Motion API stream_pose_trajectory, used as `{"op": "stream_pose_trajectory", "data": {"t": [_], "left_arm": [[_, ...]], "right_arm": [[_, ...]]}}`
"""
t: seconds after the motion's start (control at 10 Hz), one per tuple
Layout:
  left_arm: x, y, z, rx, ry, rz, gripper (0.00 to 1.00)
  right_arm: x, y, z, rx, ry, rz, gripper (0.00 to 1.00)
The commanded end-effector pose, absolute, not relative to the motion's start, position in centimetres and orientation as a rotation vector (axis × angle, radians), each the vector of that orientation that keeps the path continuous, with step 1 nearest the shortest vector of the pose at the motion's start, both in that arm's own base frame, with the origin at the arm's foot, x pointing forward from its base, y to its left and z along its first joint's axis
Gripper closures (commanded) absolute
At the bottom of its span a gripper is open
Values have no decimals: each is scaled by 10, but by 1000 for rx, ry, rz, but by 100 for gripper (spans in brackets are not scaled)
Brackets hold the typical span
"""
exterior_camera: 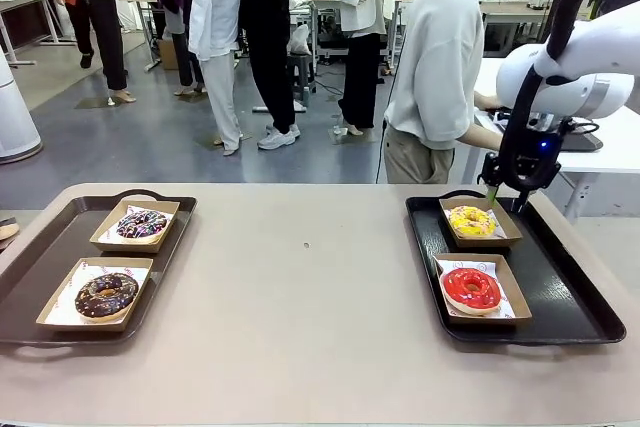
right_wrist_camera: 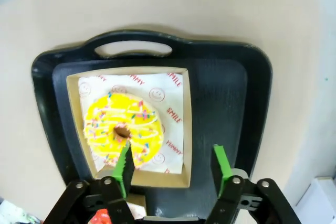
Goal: Individually package the donuts and arrange them on the tray.
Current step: Place the picked Paper togo box on the Handle tray.
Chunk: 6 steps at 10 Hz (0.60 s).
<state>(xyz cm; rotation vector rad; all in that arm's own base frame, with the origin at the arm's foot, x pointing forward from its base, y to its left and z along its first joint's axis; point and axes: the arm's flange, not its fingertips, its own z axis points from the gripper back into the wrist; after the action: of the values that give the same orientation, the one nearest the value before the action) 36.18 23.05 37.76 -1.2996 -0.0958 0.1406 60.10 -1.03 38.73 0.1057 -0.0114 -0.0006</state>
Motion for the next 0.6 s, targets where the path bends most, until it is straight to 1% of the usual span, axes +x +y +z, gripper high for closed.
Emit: {"op": "stream_pose_trajectory", "data": {"t": [0.0, 0.1, 0.2, 0.5], "left_arm": [[361, 231, 379, -1300, -102, 139, 0], [361, 231, 379, -1300, -102, 139, 0], [361, 231, 379, -1300, -102, 139, 0], [361, 231, 379, -1300, -102, 139, 0]], "right_arm": [[564, -23, 410, 186, -13, 47, 0], [544, -31, 424, 241, -18, 65, 0], [522, -41, 436, 291, 11, 81, 0], [455, -98, 469, 596, -8, 150, 0]]}}
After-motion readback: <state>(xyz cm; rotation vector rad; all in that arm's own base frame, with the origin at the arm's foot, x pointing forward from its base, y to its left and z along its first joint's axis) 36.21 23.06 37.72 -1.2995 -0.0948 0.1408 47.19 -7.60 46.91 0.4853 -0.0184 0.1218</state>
